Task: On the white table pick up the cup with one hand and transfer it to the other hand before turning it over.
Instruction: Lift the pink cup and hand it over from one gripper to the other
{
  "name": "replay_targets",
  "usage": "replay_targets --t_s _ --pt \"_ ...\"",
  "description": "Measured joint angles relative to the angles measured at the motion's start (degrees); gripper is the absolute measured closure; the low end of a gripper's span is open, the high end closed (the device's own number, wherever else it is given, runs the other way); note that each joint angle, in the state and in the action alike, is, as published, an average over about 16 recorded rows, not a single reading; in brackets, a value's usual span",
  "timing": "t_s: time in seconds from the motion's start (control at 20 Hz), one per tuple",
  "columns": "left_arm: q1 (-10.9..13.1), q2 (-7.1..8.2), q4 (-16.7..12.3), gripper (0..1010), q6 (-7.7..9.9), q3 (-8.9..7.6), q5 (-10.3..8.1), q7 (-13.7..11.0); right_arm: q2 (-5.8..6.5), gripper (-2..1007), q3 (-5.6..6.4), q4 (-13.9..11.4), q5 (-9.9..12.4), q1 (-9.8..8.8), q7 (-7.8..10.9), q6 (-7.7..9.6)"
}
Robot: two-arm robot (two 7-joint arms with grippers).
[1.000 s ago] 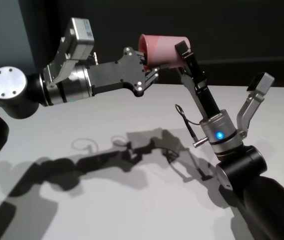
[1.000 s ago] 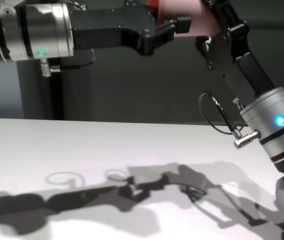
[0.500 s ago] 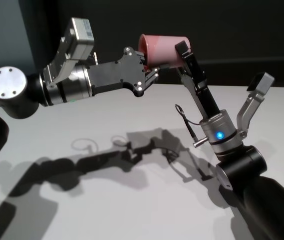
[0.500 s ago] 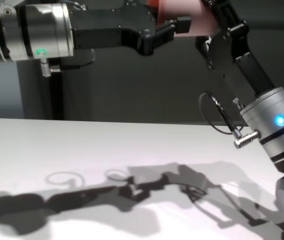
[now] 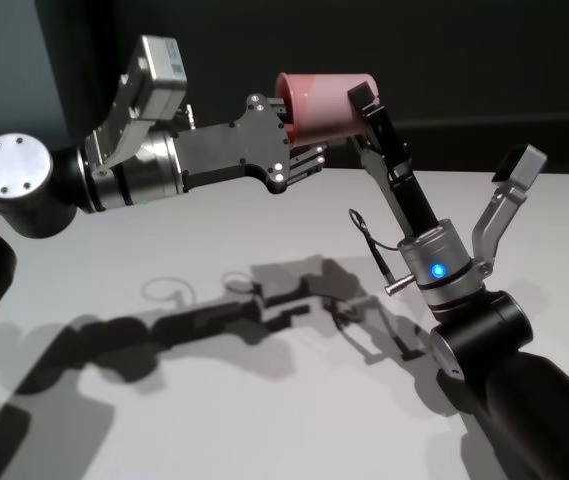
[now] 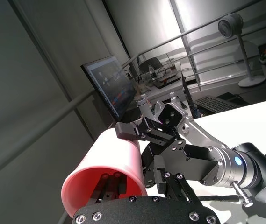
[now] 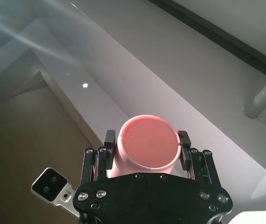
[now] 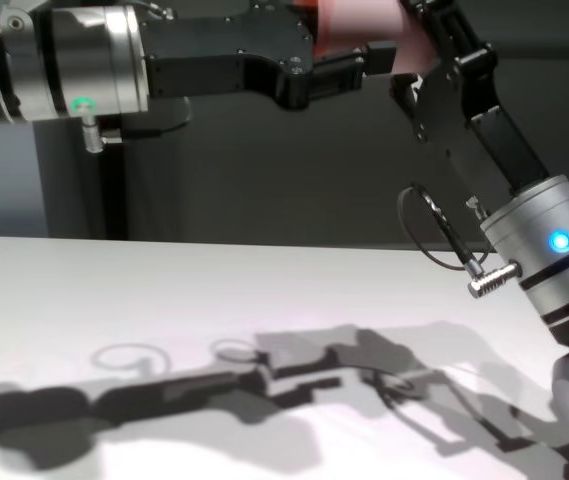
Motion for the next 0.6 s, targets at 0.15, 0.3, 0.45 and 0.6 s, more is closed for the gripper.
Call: replay_targets --t_s 0.15,0.3,0.45,0.6 --pt "0.0 0.02 0.0 547 -0.11 0.0 -0.06 -0.1 0.0 231 0.0 0.0 0.0 0.0 0.0 0.0" --pt "0.1 0.1 0.0 425 -0.33 0.02 -0.21 -0.3 0.0 231 0.0 0.0 0.0 0.0 0.01 0.0" --pt "0.4 0.3 -0.1 307 -0.64 0.01 -0.39 -0.5 0.0 231 0.0 0.0 0.0 0.0 0.02 0.0" --pt "0.7 0.68 -0.4 201 -0.97 -0.05 -0.57 -0.6 0.0 231 0.0 0.0 0.0 0.0 0.04 0.0"
